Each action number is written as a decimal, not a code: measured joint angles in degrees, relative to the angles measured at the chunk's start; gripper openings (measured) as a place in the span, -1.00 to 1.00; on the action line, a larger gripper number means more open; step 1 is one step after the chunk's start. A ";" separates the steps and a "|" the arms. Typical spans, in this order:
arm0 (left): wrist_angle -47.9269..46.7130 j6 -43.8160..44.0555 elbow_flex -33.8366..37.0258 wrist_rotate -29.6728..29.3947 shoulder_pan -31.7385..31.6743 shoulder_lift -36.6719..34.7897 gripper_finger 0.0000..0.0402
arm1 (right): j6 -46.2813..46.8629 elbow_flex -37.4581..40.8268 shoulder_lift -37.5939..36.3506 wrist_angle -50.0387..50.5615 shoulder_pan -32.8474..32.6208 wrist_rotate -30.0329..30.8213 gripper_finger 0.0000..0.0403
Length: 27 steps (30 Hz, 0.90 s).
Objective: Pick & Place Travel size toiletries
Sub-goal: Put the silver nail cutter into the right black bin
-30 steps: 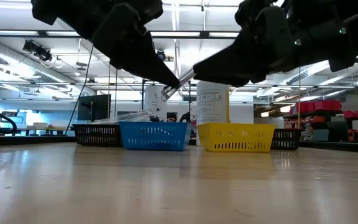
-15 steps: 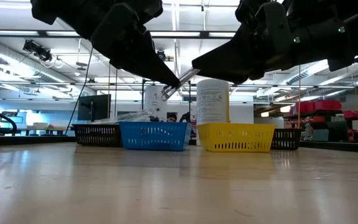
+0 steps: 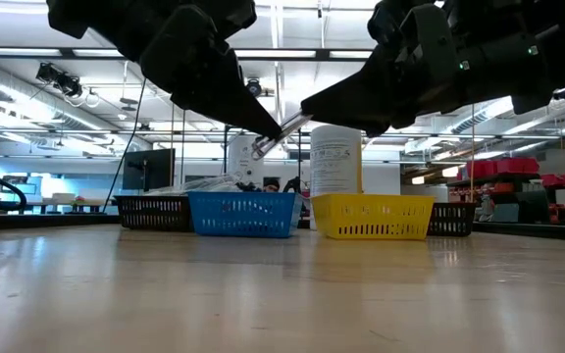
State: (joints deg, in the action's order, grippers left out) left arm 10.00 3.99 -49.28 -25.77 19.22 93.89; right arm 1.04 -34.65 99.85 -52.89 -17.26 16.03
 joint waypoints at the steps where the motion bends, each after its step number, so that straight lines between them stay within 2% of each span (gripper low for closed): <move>1: 0.01 -0.06 0.00 0.05 0.00 0.00 -0.64 | 0.02 0.00 0.00 0.08 0.00 0.00 -0.69; 10: 0.35 3.30 0.00 -2.12 0.00 0.00 -0.49 | 0.05 -0.02 0.00 2.17 0.00 0.63 -0.70; 13: 0.30 3.95 0.00 -4.50 -0.05 0.00 -0.45 | 0.06 -0.02 0.00 3.93 -0.03 3.63 -0.70; 18: 0.17 2.30 0.00 -7.24 -0.04 0.00 -0.39 | -0.88 -0.02 -2.40 7.59 -1.37 15.73 -0.70; 24: 0.11 -2.93 0.00 -5.30 -0.04 0.00 -0.40 | 2.83 -0.02 -12.22 29.31 -4.76 34.36 -0.70; 27: 0.26 -4.28 0.00 -3.89 -0.04 0.00 -0.41 | 4.03 -0.02 -17.53 36.97 -6.01 43.54 -0.70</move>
State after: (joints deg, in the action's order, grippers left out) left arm 10.26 -0.28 -49.28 -29.66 19.18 93.89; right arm 5.07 -34.68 82.33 -15.92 -23.26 59.57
